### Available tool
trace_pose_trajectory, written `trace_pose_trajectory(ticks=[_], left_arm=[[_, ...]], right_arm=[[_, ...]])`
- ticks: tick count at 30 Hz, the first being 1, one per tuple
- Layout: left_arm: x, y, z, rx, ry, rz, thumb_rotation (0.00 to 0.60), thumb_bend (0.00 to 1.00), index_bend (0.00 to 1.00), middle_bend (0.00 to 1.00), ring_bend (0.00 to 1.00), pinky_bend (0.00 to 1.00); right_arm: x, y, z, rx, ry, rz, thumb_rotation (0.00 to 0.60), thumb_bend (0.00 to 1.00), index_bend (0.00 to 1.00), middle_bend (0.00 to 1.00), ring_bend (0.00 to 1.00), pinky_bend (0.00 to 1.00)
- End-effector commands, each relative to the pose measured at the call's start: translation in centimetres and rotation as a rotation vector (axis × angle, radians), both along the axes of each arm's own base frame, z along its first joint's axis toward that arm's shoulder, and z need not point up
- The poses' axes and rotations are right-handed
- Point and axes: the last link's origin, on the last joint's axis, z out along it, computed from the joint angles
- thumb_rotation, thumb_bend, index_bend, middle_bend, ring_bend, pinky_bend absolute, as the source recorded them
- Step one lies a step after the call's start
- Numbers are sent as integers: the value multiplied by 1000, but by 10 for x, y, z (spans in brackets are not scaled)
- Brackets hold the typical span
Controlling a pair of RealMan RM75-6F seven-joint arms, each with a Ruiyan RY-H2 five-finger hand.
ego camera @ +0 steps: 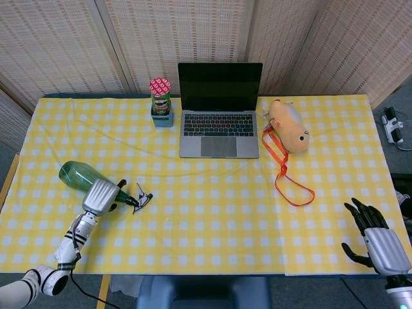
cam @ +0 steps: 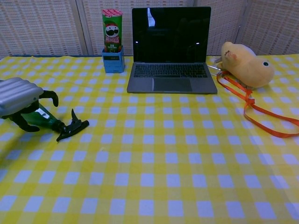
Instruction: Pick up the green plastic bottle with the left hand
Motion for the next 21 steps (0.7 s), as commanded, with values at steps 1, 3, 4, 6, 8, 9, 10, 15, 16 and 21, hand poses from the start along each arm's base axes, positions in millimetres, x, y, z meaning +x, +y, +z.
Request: trace_pose_trajectory(ticks=[1,3,4,6,8,9,10,15,16,21], left_arm=[[-3,5,-3,4,15,7,600,194,406,1000,1000,1000],[-6,7,-5,1,18,10,600,195,432,1000,1000,1000],[-7,7,-6,-1,15,10,600,196,444,1000,1000,1000],[-7,8,-6,0,13,5,600,198,463,1000,1000,1000],[-7,8,-6,4,13,-4,600,204,482,1000,1000,1000],[-7,8,-6,5,12,-5,600,217,495,1000,1000,1000],[-7,8,-7,5,11,-8,600,243,507,1000,1000,1000],[-6,6,-4,11,1,-16,600,369,578,1000,1000,1000],[-5,5,-2,21,-5,-23,600,384,591,1000,1000,1000],[2,1,15,69,-63,-37,600,406,601,1000,1000,1000]], right_arm=[[0,0,0,1,-1,-2,600,355,0,0,0,0],[-1,0,0,0,0,-4,600,355,0,0,0,0],[-1,0,0,-1,1,-5,600,355,0,0,0,0],[-1,1,0,0,1,-8,600,355,0,0,0,0],[-1,1,0,1,1,-9,600,355,0,0,0,0],[-1,2,0,2,1,-9,600,355,0,0,0,0],[0,2,0,3,0,-9,600,355,0,0,0,0],[0,3,2,-1,-3,-4,600,355,0,0,0,0],[0,3,2,-1,-4,-3,600,355,0,0,0,0],[1,3,0,12,-6,3,600,355,0,0,0,0]])
